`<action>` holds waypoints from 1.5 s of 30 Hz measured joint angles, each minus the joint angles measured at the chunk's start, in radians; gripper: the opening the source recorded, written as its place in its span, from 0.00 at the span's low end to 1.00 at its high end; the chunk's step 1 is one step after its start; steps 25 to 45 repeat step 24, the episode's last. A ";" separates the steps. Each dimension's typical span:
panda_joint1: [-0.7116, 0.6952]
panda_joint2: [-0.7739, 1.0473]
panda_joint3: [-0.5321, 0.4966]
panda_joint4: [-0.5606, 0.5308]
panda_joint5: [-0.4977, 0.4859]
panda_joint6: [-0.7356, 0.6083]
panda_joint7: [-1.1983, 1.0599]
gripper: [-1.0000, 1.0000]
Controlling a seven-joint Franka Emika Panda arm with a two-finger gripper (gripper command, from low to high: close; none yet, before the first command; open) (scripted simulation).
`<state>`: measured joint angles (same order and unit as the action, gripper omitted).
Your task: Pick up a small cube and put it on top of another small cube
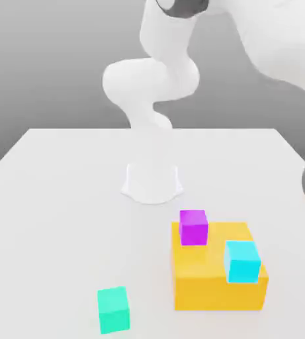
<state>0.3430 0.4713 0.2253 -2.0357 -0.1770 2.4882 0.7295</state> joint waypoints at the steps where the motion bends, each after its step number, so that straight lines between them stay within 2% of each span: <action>1: -0.014 -0.036 0.002 -0.027 0.007 -0.009 -0.020 0.00; 8: -0.102 -0.295 0.004 -0.221 0.086 -0.064 -0.190 0.00; 16: -0.159 -0.590 -0.042 -0.443 0.206 -0.128 -0.412 0.00; 20: -0.167 -0.520 -0.042 -0.501 0.195 -0.001 -0.420 0.00; 21: -0.167 -0.496 -0.044 -0.509 0.188 0.031 -0.415 1.00; 45: -0.168 -0.496 -0.044 -0.509 0.188 0.031 -0.415 1.00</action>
